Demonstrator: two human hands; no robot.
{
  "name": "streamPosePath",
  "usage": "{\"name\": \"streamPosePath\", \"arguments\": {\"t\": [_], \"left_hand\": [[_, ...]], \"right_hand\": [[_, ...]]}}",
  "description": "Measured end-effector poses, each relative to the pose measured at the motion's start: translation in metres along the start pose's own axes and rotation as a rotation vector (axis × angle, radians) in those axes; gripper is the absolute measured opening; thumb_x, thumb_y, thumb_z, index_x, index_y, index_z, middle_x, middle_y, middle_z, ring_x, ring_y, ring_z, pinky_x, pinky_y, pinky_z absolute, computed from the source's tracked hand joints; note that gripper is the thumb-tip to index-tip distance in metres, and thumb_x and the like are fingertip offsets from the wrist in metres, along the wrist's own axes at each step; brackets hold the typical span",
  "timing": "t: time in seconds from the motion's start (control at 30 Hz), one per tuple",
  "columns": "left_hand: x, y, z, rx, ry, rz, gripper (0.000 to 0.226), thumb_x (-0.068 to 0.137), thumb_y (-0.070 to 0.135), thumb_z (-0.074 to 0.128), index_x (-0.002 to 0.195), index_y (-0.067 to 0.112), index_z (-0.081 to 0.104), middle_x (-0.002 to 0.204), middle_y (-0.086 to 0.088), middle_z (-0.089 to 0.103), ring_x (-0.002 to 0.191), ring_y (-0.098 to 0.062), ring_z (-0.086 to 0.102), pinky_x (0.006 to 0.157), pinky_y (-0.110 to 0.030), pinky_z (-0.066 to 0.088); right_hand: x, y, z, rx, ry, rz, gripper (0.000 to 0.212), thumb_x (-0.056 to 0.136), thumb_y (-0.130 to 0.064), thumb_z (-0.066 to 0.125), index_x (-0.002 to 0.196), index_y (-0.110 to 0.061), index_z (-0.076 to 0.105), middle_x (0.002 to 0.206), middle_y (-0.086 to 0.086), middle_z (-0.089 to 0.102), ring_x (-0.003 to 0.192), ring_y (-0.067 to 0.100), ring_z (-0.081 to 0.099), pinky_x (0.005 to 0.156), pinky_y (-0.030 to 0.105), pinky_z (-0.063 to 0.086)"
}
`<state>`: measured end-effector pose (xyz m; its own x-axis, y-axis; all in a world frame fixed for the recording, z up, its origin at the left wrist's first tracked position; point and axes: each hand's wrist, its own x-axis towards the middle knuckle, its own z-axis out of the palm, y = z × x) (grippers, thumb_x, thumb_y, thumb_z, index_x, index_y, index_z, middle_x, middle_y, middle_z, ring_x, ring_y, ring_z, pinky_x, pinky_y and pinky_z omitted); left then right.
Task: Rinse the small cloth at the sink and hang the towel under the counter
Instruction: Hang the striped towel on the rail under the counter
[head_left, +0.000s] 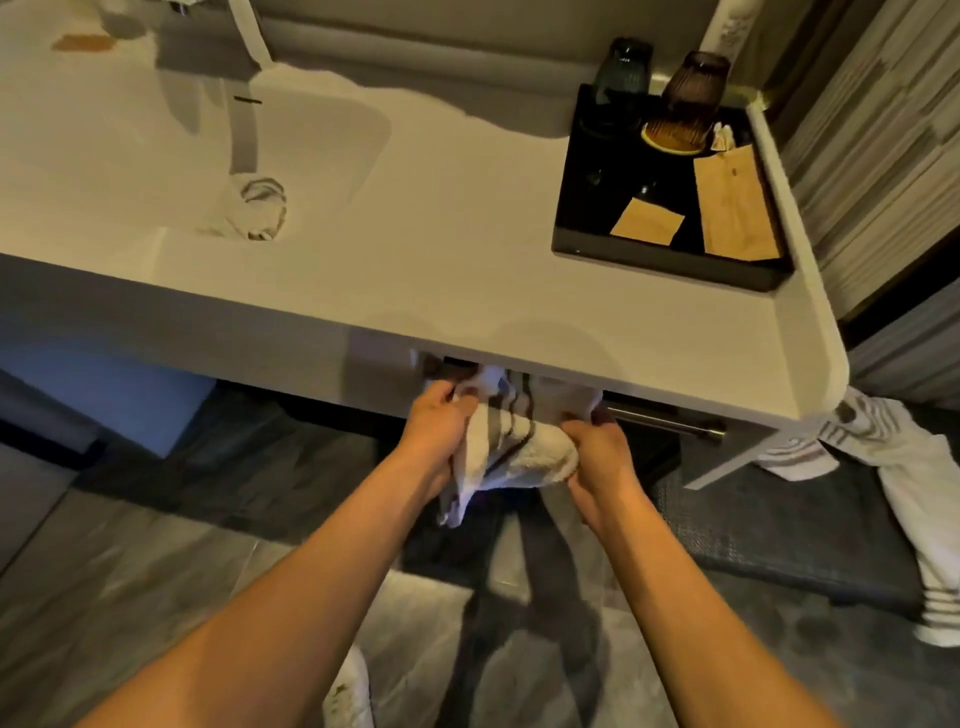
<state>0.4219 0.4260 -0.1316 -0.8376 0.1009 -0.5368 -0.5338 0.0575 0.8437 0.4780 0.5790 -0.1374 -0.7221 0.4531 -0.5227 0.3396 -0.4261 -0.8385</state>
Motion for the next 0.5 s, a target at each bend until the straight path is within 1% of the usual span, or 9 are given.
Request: {"name": "streamPosePath", "arguments": {"t": [0.07, 0.1, 0.13, 0.2, 0.27, 0.3, 0.4, 0.47, 0.5], "left_hand": [[0.015, -0.006, 0.003, 0.088, 0.017, -0.022, 0.031, 0.096, 0.006, 0.049, 0.125, 0.008, 0.062, 0.115, -0.015, 0.069, 0.097, -0.025, 0.067, 0.085, -0.037, 0.059], [0.017, -0.006, 0.003, 0.144, 0.045, -0.009, 0.028, 0.097, 0.005, 0.047, 0.123, 0.002, 0.057, 0.112, -0.016, 0.067, 0.090, -0.024, 0.066, 0.070, -0.029, 0.060], [0.019, -0.005, 0.002, 0.208, 0.093, 0.021, 0.022, 0.097, 0.003, 0.045, 0.116, -0.002, 0.055, 0.104, -0.015, 0.065, 0.083, -0.022, 0.063, 0.057, -0.023, 0.057], [0.021, 0.004, 0.004, 0.348, 0.202, 0.081, 0.010, 0.096, 0.000, 0.044, 0.089, -0.001, 0.051, 0.082, -0.010, 0.055, 0.075, -0.023, 0.058, 0.053, -0.026, 0.046], [0.023, 0.014, 0.007, 0.537, 0.245, 0.168, 0.027, 0.091, -0.004, 0.046, 0.065, 0.003, 0.043, 0.067, -0.008, 0.045, 0.062, -0.023, 0.051, 0.050, -0.025, 0.038], [0.022, 0.020, 0.009, 0.675, 0.223, 0.227, 0.027, 0.090, -0.002, 0.048, 0.063, 0.003, 0.046, 0.066, -0.009, 0.046, 0.062, -0.026, 0.053, 0.051, -0.025, 0.039], [0.015, 0.024, 0.013, 1.270, 0.098, 0.403, 0.016, 0.094, 0.013, 0.052, 0.085, 0.005, 0.063, 0.088, -0.015, 0.065, 0.088, -0.037, 0.065, 0.065, -0.033, 0.041], [0.012, 0.024, 0.010, 1.513, 0.111, 0.563, 0.014, 0.094, 0.016, 0.053, 0.094, 0.010, 0.066, 0.099, -0.013, 0.072, 0.092, -0.035, 0.067, 0.066, -0.034, 0.040], [0.011, 0.024, 0.009, 1.580, 0.120, 0.632, 0.015, 0.093, 0.015, 0.054, 0.100, 0.012, 0.067, 0.101, -0.011, 0.073, 0.092, -0.034, 0.068, 0.066, -0.035, 0.041]], "right_hand": [[0.018, 0.000, 0.000, -0.048, 0.074, -0.006, 0.043, 0.091, 0.015, 0.044, 0.124, -0.007, 0.060, 0.120, 0.021, 0.069, 0.106, 0.038, 0.067, 0.095, 0.052, 0.053], [0.023, -0.006, 0.001, -0.115, 0.097, -0.016, 0.040, 0.091, 0.012, 0.044, 0.124, -0.003, 0.060, 0.122, 0.023, 0.067, 0.106, 0.038, 0.067, 0.094, 0.051, 0.053], [0.026, -0.015, 0.001, -0.208, 0.117, -0.006, 0.035, 0.092, 0.009, 0.045, 0.122, 0.000, 0.060, 0.125, 0.027, 0.065, 0.109, 0.040, 0.065, 0.096, 0.051, 0.052], [0.032, -0.030, -0.002, -0.385, 0.145, 0.072, 0.034, 0.095, 0.002, 0.048, 0.127, 0.005, 0.058, 0.134, 0.032, 0.057, 0.122, 0.044, 0.057, 0.100, 0.047, 0.048], [0.036, -0.036, -0.006, -0.580, 0.128, 0.081, 0.037, 0.098, -0.003, 0.050, 0.131, 0.010, 0.056, 0.138, 0.030, 0.056, 0.128, 0.042, 0.053, 0.091, 0.039, 0.048], [0.034, -0.038, -0.006, -0.704, 0.112, 0.041, 0.035, 0.099, -0.006, 0.050, 0.130, 0.009, 0.058, 0.135, 0.029, 0.058, 0.126, 0.041, 0.055, 0.084, 0.035, 0.047], [0.026, -0.029, -0.007, -1.134, 0.151, -0.274, 0.022, 0.097, -0.016, 0.054, 0.099, -0.002, 0.071, 0.102, 0.023, 0.070, 0.099, 0.040, 0.064, 0.072, 0.030, 0.039], [0.018, -0.017, -0.009, -1.340, 0.262, -0.478, 0.020, 0.084, -0.016, 0.063, 0.066, -0.008, 0.064, 0.070, 0.015, 0.063, 0.075, 0.039, 0.063, 0.065, 0.032, 0.038], [0.014, -0.011, -0.010, -1.434, 0.288, -0.569, 0.019, 0.078, -0.017, 0.066, 0.061, -0.012, 0.061, 0.068, 0.012, 0.062, 0.076, 0.039, 0.063, 0.068, 0.035, 0.041]]}}
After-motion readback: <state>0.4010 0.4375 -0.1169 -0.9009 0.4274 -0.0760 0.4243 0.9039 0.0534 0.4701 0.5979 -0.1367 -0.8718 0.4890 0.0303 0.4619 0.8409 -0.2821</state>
